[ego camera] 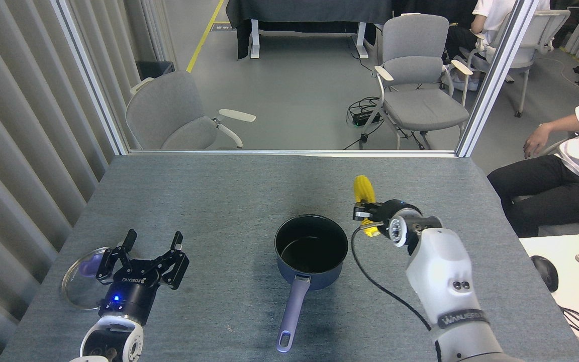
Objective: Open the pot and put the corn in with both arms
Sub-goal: 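Carry the corn with the right gripper over the open pot, then lower the corn into the pot and open the right gripper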
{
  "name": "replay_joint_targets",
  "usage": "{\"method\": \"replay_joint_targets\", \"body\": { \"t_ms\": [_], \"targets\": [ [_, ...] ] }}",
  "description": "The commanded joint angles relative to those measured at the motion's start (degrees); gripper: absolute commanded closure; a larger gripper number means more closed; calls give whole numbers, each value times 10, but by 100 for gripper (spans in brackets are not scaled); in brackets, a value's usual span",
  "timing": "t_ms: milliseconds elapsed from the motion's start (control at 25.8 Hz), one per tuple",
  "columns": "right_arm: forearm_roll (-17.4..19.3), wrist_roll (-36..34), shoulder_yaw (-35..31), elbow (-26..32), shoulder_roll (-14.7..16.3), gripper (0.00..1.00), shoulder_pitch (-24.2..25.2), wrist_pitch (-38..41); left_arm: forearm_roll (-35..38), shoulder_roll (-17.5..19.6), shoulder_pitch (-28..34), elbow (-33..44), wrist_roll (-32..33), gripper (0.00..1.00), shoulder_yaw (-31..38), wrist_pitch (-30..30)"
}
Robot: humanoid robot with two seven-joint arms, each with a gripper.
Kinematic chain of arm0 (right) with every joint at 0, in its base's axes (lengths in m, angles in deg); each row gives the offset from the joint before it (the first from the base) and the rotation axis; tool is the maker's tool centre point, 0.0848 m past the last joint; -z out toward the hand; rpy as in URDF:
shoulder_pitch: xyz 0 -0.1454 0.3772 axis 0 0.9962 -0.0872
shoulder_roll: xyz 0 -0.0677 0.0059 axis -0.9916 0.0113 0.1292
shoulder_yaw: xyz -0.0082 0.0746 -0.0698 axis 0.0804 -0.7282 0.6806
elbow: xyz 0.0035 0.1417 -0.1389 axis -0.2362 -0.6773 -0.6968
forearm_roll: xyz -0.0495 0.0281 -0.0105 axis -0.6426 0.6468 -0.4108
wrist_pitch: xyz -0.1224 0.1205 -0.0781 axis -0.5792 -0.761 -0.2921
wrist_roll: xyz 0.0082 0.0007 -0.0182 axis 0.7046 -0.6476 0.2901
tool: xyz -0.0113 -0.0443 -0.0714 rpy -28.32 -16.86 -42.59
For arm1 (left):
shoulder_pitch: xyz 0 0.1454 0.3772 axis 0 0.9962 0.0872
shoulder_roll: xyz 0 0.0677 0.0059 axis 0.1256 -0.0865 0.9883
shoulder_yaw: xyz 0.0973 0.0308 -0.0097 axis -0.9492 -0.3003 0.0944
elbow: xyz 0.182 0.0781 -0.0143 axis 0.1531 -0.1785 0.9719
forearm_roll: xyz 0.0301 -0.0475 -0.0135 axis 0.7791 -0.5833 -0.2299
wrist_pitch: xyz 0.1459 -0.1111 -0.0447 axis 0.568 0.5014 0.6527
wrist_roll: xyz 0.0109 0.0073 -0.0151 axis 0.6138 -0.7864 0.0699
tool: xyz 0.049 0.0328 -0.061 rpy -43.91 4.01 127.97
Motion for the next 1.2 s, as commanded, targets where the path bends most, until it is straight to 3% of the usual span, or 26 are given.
{"method": "replay_joint_targets", "body": {
  "t_ms": [0,155,542,1161],
  "targets": [
    [-18,3,59,0,-37,100,4,-36,0,0,1,0,0,1,3,3],
    [-18,7,97,0,-59,99,9,-78,0,-1,2,0,0,1,3,4],
    [-20,8,110,-1,-82,98,12,-94,0,-1,4,1,0,1,3,3],
    [-21,9,125,-1,-82,97,32,-102,0,-1,5,3,0,1,7,1]
  ]
}}
